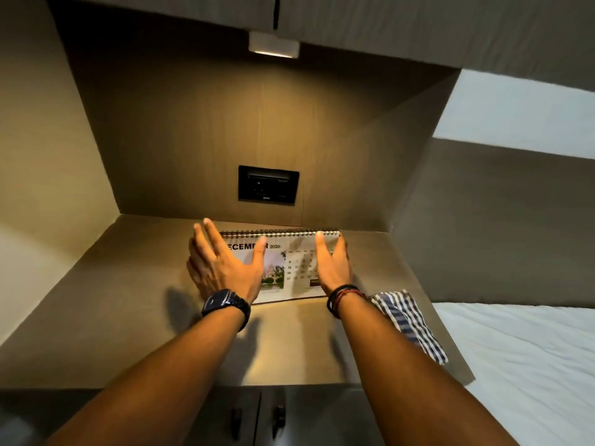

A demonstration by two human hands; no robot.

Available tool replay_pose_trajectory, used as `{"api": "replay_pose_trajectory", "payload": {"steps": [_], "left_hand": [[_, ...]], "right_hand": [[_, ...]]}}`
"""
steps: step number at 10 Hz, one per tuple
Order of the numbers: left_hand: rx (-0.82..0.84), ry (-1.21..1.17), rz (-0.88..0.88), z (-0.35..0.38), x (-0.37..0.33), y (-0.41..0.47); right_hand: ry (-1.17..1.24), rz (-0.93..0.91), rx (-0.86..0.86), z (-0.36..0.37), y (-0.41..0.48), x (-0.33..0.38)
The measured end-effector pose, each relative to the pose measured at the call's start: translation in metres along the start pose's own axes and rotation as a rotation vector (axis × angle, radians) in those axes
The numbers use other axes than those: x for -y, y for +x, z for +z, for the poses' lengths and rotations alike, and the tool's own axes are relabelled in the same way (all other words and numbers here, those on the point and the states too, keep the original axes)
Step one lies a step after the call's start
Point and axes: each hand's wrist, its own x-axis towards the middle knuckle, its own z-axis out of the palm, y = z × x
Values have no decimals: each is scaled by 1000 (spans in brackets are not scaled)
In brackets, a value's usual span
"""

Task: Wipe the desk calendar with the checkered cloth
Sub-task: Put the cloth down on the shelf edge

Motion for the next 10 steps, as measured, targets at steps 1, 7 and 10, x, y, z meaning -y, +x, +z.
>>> {"api": "replay_pose_trajectory", "payload": {"steps": [1, 7, 10], "left_hand": [[179, -284, -299, 3, 3, 7], [246, -347, -377, -14, 66, 106], [-35, 192, 378, -55, 54, 81]], "right_hand": [[55, 125, -95, 14, 0, 8], [103, 130, -3, 107, -9, 40], [-550, -703, -300, 52, -36, 53]]}}
